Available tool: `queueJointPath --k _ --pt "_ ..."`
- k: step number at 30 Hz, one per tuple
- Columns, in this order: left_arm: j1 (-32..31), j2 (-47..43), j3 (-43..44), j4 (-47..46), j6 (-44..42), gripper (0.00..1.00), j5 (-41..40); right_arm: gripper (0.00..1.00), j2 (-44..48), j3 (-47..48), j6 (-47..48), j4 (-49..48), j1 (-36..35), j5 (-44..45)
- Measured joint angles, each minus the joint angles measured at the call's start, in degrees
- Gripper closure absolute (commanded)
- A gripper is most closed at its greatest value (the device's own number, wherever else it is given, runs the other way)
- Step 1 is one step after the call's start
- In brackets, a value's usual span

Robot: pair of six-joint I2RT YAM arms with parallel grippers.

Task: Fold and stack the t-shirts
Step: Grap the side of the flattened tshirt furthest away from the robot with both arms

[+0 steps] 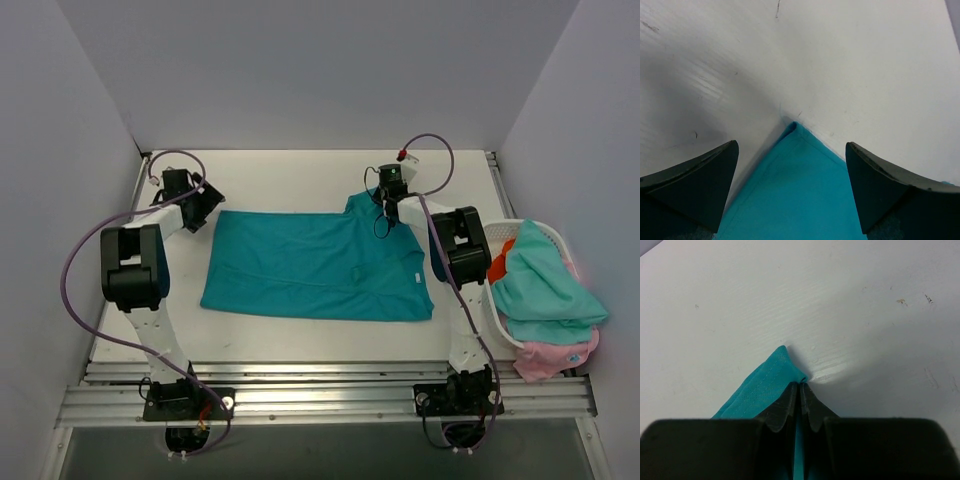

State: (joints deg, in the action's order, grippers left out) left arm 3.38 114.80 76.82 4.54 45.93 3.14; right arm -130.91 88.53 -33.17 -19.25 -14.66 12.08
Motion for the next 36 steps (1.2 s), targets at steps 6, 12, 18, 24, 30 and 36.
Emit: queueJointPath --k 6,12,18,24,30,36 --pt "0.0 3.1 2.3 0.7 0.1 0.01 0.3 1.0 0.2 -0.6 0.0 -0.5 0.0 -0.2" --pt "-0.4 3.4 2.4 0.7 0.1 0.01 1.0 1.0 0.2 -0.7 0.0 -0.8 0.0 -0.5" --pt "-1.5 4.5 3.5 -0.1 0.2 0.0 2.8 1.0 0.2 -0.9 -0.1 -1.2 0.0 -0.6" --pt "-2.7 5.6 4.3 -0.9 0.4 0.1 3.7 1.0 0.2 -0.9 -0.2 -1.3 0.1 -0.6" --pt "-2.7 6.6 4.6 -1.0 0.3 0.49 4.5 1.0 0.2 -1.0 -0.2 -1.4 0.1 -0.6" --pt "-2.7 8.0 4.9 -0.9 0.3 0.72 5.7 1.0 0.2 -1.2 -0.2 -1.9 0.3 -0.6"
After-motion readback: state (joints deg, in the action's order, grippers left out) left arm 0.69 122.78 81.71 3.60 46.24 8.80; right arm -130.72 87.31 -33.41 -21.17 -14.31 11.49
